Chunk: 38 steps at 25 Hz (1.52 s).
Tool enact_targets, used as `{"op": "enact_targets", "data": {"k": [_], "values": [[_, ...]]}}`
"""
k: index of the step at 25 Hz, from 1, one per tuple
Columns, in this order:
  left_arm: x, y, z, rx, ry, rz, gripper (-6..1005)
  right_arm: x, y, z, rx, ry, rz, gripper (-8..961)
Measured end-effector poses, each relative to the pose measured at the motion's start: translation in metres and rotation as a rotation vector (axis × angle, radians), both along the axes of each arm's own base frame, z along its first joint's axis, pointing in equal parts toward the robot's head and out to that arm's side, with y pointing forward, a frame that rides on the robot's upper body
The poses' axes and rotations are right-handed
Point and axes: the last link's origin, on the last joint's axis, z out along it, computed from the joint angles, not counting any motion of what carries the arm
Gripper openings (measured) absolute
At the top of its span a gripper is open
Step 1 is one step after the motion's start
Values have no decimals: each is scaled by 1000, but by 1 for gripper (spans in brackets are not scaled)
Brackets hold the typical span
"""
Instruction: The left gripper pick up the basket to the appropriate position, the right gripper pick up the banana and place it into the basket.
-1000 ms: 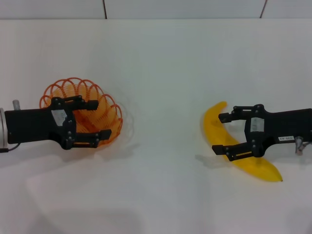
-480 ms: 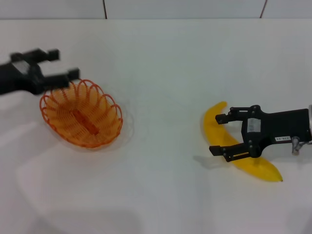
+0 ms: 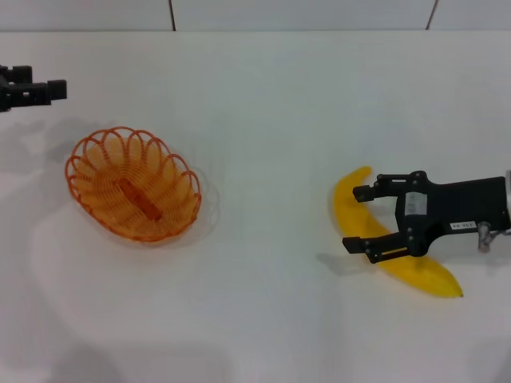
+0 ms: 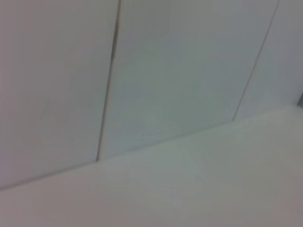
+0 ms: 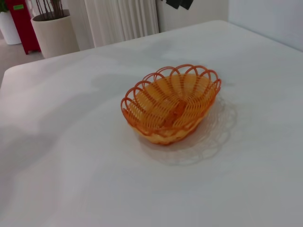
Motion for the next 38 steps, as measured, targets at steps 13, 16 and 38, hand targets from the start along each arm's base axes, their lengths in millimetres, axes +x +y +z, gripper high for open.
{"op": "enact_targets", "data": {"k": [13,16,38], "values": [[4,15,-15,-130,200,77,806,-3,2,-1,-2,1,5,893],[4,16,-21,-146,220,78,802,-3,2,-1,-4,3,-3,893],[10,32,-66,-186,391,62,775,-3,1,-4,-19,2,-6,893]]}}
